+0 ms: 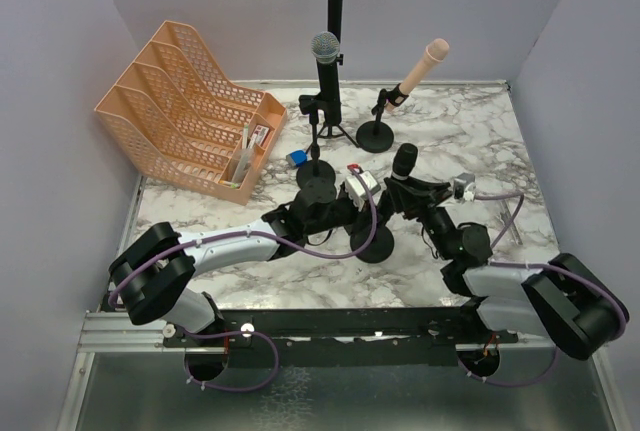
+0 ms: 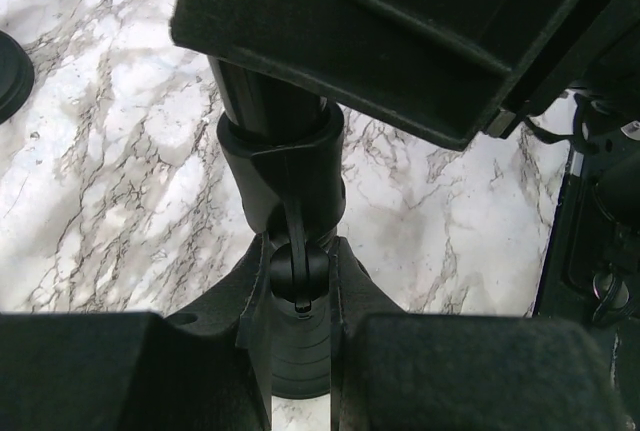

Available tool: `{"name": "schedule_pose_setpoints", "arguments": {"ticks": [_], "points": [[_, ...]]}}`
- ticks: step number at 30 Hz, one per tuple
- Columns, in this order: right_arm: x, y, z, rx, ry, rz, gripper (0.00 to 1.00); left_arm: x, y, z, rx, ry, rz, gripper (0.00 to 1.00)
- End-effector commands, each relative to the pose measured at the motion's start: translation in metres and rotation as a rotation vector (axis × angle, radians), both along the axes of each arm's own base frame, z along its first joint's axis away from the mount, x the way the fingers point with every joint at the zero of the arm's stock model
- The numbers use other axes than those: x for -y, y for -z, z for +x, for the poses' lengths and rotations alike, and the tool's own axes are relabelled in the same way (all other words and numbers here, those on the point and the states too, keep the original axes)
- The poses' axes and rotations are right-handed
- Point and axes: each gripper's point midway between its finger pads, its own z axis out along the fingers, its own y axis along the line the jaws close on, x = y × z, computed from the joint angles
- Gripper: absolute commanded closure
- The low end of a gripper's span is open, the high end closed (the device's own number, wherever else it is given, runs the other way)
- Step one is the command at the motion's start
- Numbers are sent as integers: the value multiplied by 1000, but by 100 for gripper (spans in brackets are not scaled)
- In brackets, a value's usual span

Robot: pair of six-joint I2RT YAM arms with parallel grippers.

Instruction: Attach the microphones to the stand

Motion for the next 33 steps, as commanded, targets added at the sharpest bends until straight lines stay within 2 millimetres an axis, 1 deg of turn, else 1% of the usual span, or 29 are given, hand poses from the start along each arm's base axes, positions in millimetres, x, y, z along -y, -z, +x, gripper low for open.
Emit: {"name": "schedule_pose_setpoints", "arguments": {"ticks": [1, 2, 4, 6, 9, 12, 18, 21, 23, 25, 27, 29, 30, 33], "points": [[-25, 116, -52, -327, -225, -310, 99, -5, 12, 6, -16, -45, 17, 100], [-24, 112, -47, -321, -208, -335, 99, -6, 12, 6, -14, -46, 18, 100], [-20, 92, -37, -263, -160, -366, 98, -7, 13, 6, -13, -48, 21, 100], [-15, 79, -31, -218, -125, -414, 96, -7, 14, 6, -14, -50, 23, 100], [-13, 69, -26, -182, -102, -470, 88, -7, 16, 5, -20, -46, 27, 100], [-14, 68, -23, -175, -105, -514, 84, -6, 18, 5, -22, -43, 31, 100], [-11, 62, -16, -153, -73, -571, 83, -4, 21, 5, -33, -34, 44, 100], [-8, 57, -16, -123, -60, -588, 83, -2, 22, 5, -38, -30, 48, 100], [-11, 52, -19, -104, -81, -579, 80, -1, 23, 6, -40, -31, 52, 100], [-14, 44, -22, -111, -96, -537, 72, -1, 22, 8, -37, -36, 53, 100], [-16, 38, -23, -145, -105, -489, 63, -1, 20, 10, -28, -43, 52, 100], [-14, 32, -22, -188, -89, -440, 43, -1, 15, 14, -14, -59, 51, 100], [-12, 30, -21, -207, -72, -421, 37, -2, 13, 16, -3, -68, 50, 100], [2, 18, -18, -261, 8, -319, 26, -5, 5, 25, 27, -112, 50, 100]]}}
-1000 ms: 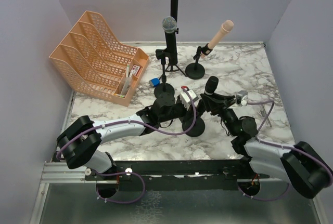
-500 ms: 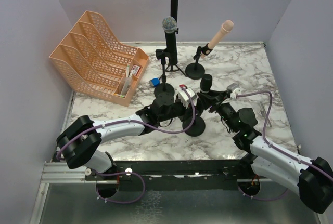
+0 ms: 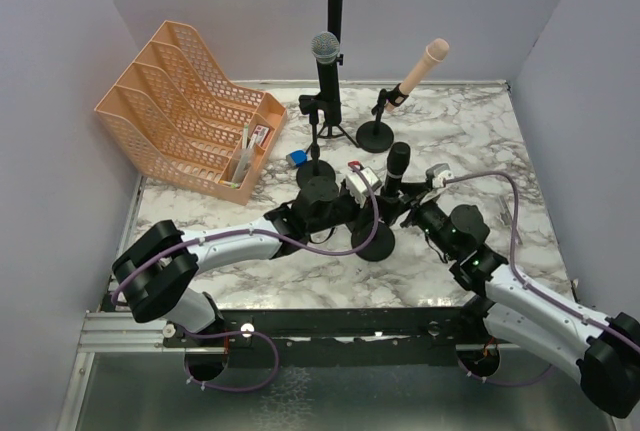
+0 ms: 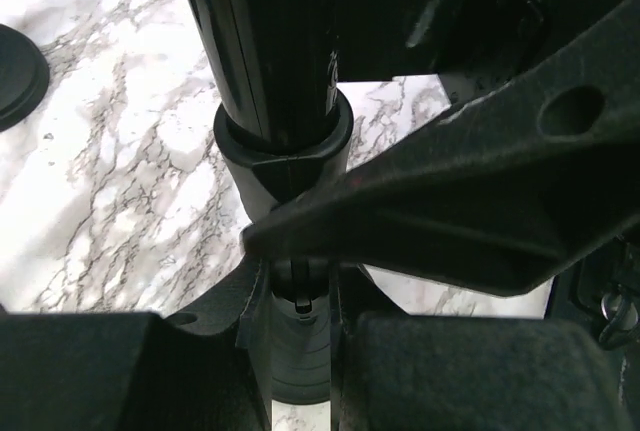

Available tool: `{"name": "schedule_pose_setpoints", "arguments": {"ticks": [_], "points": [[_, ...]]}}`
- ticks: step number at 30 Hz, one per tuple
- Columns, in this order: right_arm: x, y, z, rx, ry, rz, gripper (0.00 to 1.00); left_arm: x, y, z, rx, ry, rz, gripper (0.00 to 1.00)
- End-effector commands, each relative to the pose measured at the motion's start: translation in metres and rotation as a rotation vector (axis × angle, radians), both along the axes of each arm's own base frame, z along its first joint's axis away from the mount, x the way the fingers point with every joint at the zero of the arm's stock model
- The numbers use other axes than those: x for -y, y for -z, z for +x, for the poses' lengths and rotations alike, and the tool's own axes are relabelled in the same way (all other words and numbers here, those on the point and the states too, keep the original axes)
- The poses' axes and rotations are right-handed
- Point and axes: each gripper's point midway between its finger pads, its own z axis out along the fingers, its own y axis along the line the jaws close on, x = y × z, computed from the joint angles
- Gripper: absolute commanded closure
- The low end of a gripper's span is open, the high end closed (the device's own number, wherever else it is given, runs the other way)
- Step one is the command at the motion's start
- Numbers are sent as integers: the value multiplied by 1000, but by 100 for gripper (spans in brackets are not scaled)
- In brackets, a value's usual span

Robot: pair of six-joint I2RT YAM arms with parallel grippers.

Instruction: Attach the microphones to the stand

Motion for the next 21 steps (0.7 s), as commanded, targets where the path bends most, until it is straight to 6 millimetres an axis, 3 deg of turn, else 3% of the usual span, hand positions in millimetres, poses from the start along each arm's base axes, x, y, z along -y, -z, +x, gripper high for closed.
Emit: {"name": "schedule_pose_setpoints", "arguments": {"ticks": [1, 7, 13, 21], "points": [[13, 7, -7, -134, 76, 70, 24, -9, 4, 21, 31, -104, 57, 100], [33, -34, -23, -58, 106, 177, 20, -18, -11, 46, 97, -222, 66, 100], [58, -71, -38, 28, 156, 276, 20, -11, -29, 78, 124, -330, 44, 100], [92, -79, -36, 20, 319, 358, 20, 2, -51, 124, 154, -432, -13, 100]]}}
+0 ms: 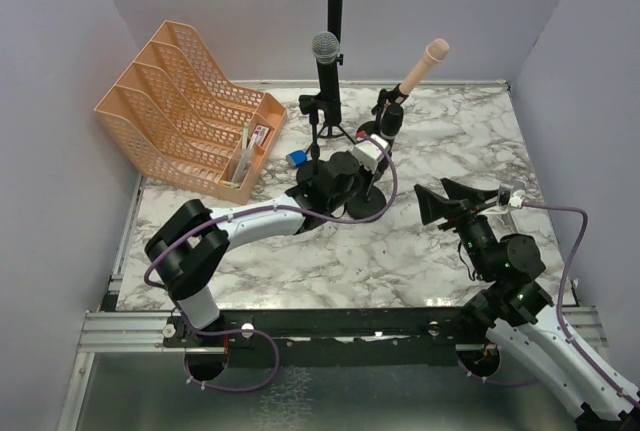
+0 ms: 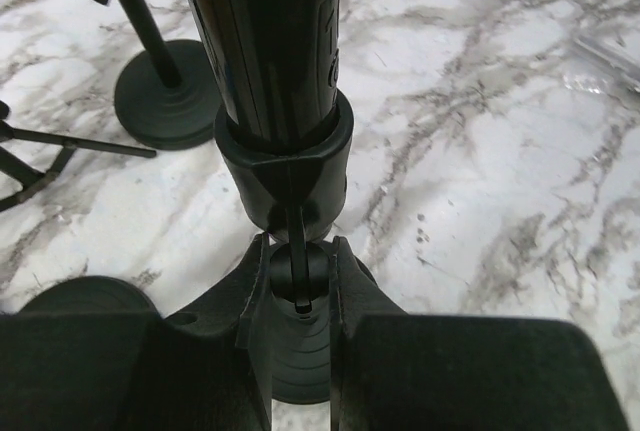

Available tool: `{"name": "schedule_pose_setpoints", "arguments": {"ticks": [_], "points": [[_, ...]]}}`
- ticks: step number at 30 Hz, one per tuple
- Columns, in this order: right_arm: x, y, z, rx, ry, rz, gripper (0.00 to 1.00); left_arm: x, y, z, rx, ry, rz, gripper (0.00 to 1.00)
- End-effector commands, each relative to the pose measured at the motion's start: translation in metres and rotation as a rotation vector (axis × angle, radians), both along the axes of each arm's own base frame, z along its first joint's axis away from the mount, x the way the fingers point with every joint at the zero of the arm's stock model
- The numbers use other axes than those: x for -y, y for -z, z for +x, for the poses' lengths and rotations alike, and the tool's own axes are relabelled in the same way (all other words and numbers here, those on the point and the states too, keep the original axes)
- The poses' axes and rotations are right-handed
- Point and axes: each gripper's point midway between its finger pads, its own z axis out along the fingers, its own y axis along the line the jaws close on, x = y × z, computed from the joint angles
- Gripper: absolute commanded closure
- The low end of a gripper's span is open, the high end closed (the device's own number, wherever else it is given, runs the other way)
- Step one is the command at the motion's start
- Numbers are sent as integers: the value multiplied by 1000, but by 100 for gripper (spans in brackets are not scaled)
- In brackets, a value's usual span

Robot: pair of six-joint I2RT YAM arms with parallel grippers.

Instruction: Attach the microphones to the stand

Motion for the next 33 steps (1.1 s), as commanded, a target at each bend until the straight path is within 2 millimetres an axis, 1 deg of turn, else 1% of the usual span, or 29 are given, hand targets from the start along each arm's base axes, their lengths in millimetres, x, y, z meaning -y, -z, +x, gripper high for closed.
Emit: {"name": "schedule_pose_setpoints", "arguments": {"ticks": [1, 4, 9, 16, 18, 20, 21, 22, 24, 25, 27, 29, 32, 33], "points": [[25, 3, 4, -57, 126, 46, 20, 9, -48, 39, 110, -99, -96, 100], [30, 3, 3, -55, 147, 58, 20, 16, -55, 53, 126, -113, -115, 100], [33, 6, 3, -72, 161, 66, 20, 24, -53, 77, 134, -144, -127, 100], [31, 13, 5, -110, 161, 73, 21, 24, -37, 106, 125, -199, -120, 100], [31, 15, 7, -116, 163, 74, 20, 23, -33, 111, 128, -214, -110, 96], [30, 16, 8, -121, 165, 73, 21, 24, -30, 112, 128, -211, -101, 89], [29, 16, 8, -125, 164, 72, 20, 24, -29, 111, 127, -204, -99, 82], [29, 17, 8, -128, 165, 71, 21, 23, -29, 109, 126, -198, -99, 75], [29, 17, 9, -136, 167, 65, 20, 22, -32, 106, 121, -191, -107, 54], [29, 18, 10, -138, 170, 65, 20, 22, -33, 103, 118, -186, -112, 46], [30, 18, 10, -144, 174, 63, 20, 20, -38, 99, 114, -180, -124, 34], [30, 17, 10, -150, 174, 66, 20, 20, -42, 94, 112, -156, -134, 27], [29, 17, 10, -165, 175, 68, 20, 18, -51, 84, 103, -131, -153, 21], [30, 16, 10, -170, 178, 70, 20, 16, -54, 80, 96, -123, -161, 17]]}}
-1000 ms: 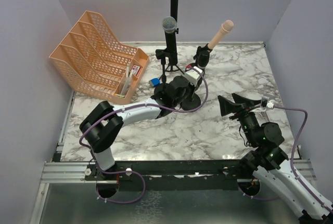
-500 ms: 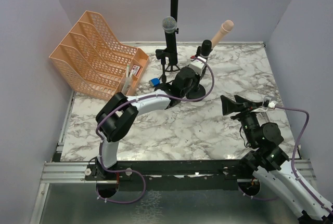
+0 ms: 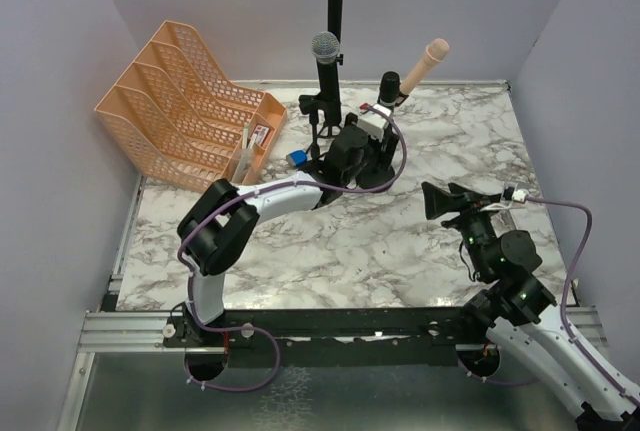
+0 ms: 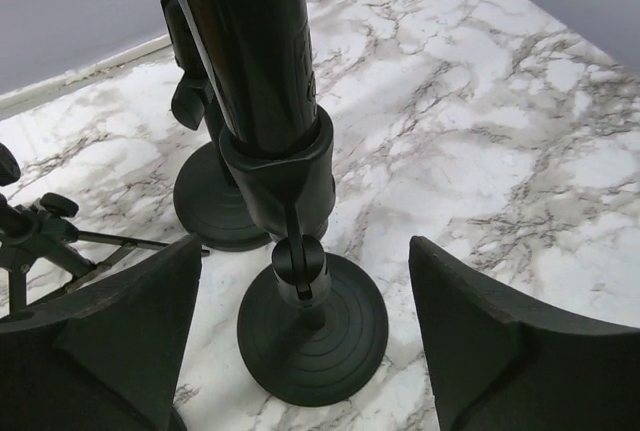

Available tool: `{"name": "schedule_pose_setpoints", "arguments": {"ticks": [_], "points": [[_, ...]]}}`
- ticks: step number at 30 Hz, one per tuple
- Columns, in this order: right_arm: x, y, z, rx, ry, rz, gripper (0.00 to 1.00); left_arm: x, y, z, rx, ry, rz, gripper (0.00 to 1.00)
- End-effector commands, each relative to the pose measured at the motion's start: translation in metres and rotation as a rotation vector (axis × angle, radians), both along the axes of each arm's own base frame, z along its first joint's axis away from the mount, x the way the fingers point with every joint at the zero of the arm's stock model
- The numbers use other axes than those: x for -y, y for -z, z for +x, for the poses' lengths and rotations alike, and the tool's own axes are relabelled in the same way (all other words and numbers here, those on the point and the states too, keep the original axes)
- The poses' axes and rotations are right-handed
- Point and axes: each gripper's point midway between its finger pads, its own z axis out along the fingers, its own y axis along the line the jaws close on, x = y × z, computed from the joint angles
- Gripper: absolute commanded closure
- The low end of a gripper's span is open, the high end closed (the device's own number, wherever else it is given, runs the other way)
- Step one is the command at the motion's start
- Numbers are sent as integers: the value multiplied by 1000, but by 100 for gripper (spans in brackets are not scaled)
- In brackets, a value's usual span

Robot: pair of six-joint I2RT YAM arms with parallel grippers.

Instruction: Attach the microphones to the stand

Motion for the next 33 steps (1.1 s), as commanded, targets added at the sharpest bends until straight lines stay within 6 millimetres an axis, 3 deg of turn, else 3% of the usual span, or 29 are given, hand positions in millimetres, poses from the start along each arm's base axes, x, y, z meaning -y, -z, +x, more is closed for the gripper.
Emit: {"name": "schedule_pose_setpoints", "arguments": {"ticks": [1, 3, 7, 11, 15, 20, 25, 33], "points": [[6, -5, 0, -30, 31, 19, 20, -5, -43, -19, 23, 53, -90, 12], [7, -4, -1, -52, 37, 19, 20, -9, -46, -30, -5, 70, -113, 2], [10, -1, -2, -85, 45, -24, 19, -17, -54, -48, -83, 70, -149, 1], [16, 7, -3, -118, 67, -81, 19, -37, -45, -62, -212, -45, -146, 1], [31, 12, -4, -178, 145, -79, 20, -48, -30, -85, -344, -76, -105, 1], [60, 9, -12, -257, 286, -45, 20, -75, -37, -115, -341, -82, -109, 1], [90, -1, -30, -326, 408, 1, 20, -118, -66, -141, -290, -130, -132, 1], [108, -52, -49, -236, 394, -47, 22, -210, -155, -167, -89, -283, -233, 1]]}}
